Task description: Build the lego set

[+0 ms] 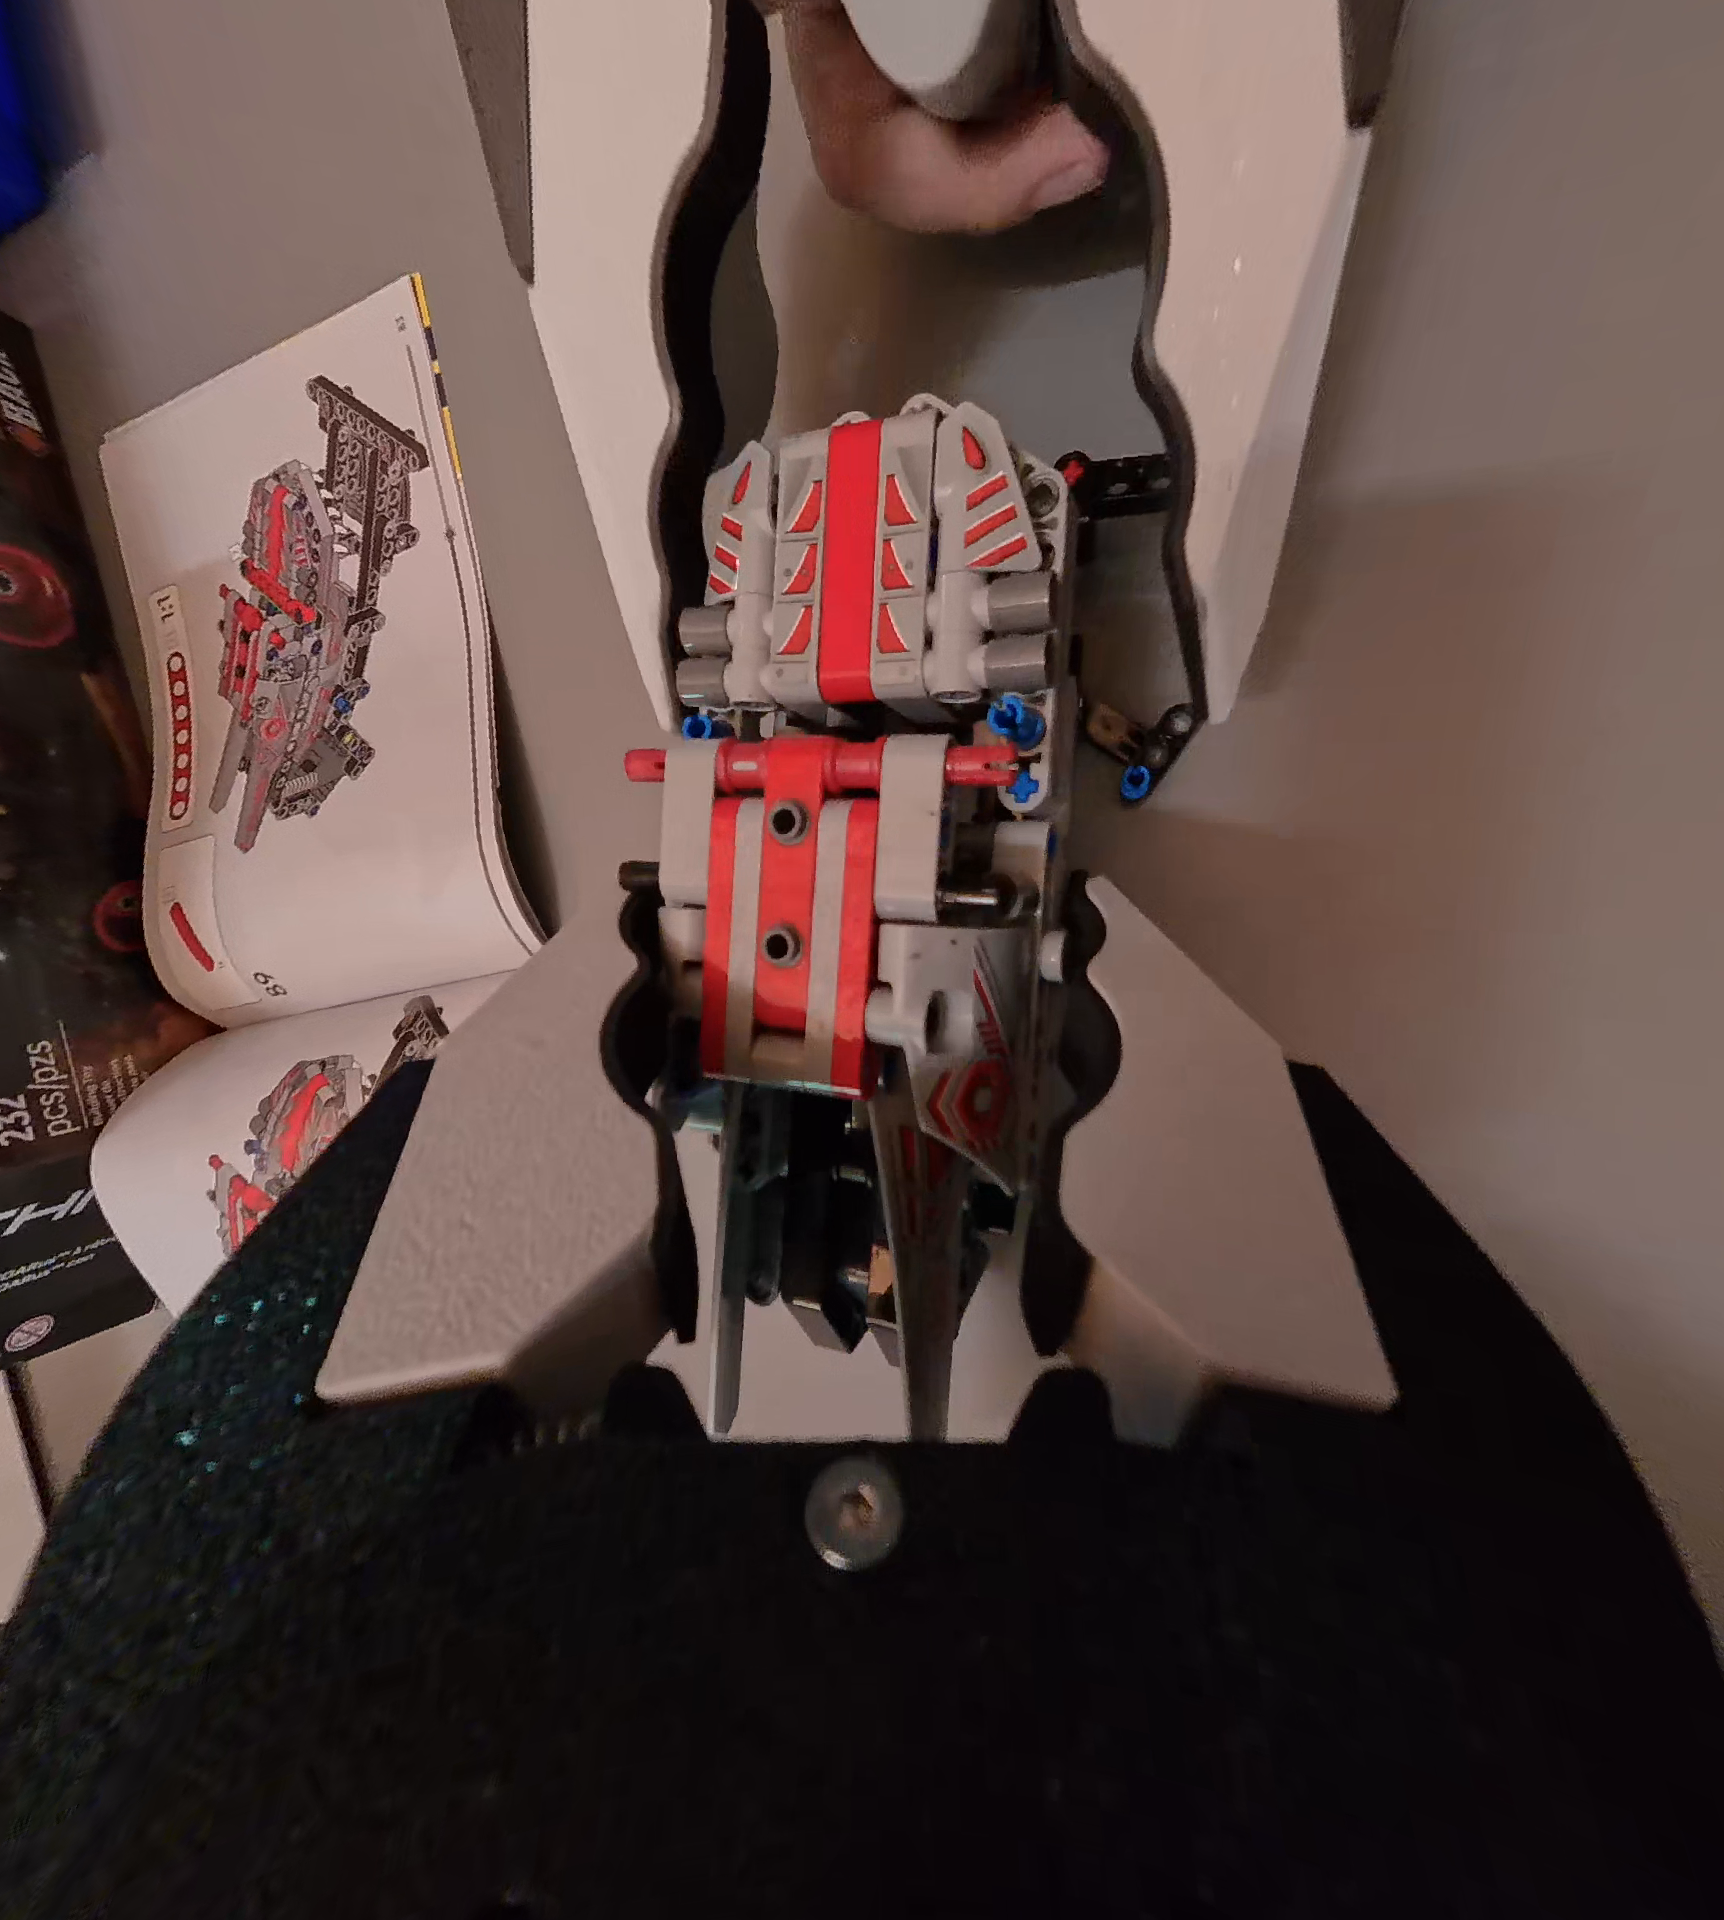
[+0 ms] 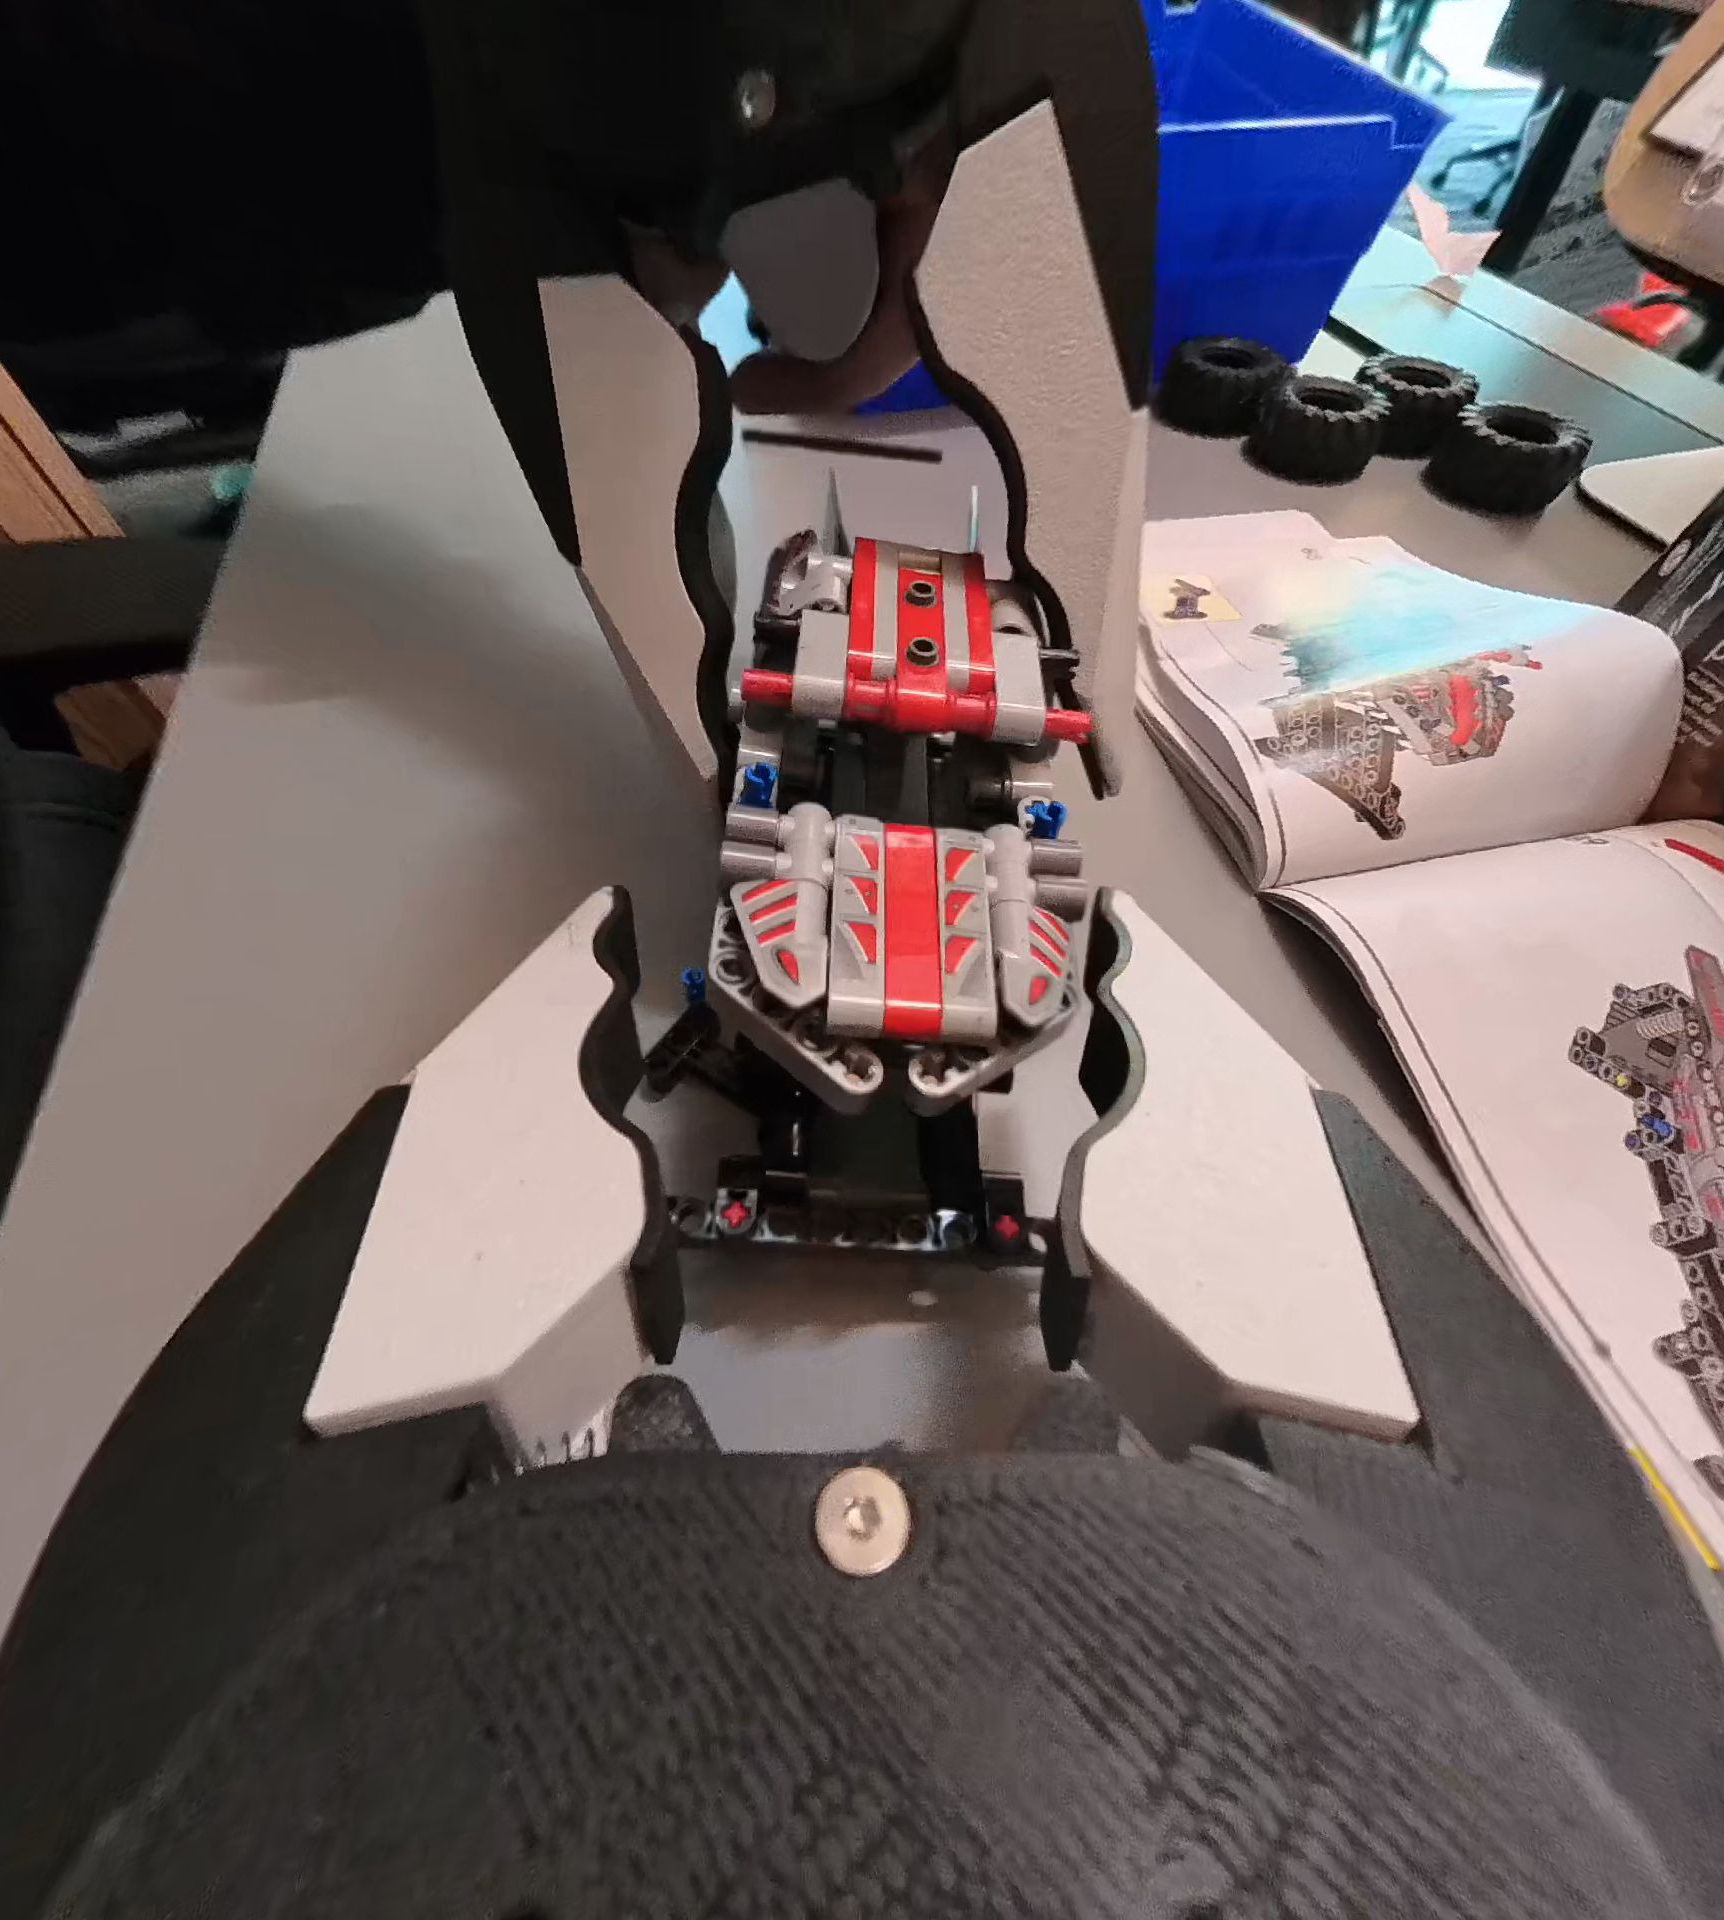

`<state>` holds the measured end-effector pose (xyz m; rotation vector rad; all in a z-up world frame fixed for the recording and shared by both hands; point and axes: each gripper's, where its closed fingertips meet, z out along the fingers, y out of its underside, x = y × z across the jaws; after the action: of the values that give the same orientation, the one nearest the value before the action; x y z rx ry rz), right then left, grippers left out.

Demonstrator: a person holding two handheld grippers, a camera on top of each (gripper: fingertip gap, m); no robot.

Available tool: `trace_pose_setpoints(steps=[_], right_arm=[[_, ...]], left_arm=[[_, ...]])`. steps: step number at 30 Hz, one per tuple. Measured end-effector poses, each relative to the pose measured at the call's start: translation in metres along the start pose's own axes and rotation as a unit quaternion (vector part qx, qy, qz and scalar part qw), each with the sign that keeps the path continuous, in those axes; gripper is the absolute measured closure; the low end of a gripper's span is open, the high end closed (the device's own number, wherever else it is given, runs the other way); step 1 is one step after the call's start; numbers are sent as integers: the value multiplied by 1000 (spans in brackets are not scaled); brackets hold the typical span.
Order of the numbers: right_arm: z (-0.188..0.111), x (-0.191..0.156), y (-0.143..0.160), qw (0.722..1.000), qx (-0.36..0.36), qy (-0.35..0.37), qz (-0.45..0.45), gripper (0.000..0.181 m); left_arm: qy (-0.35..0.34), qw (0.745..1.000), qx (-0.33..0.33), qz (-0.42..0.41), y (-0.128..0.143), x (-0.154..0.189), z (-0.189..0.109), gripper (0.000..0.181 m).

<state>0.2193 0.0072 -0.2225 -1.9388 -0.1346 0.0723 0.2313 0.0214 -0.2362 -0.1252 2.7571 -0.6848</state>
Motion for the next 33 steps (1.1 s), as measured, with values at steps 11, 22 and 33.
trace_pose_setpoints(steps=[11,22,33], right_arm=[[-10,5,-1,1000,14,3,4,116],[-11,0,-14,998,53,-2,19,104],[-10,7,-13,998,50,15,18,120]], left_arm=[[-11,1000,-3,14,0,0,0,108],[-6,1000,-7,-7,-1,0,1,107],[-7,1000,-18,-8,0,1,0,108]])
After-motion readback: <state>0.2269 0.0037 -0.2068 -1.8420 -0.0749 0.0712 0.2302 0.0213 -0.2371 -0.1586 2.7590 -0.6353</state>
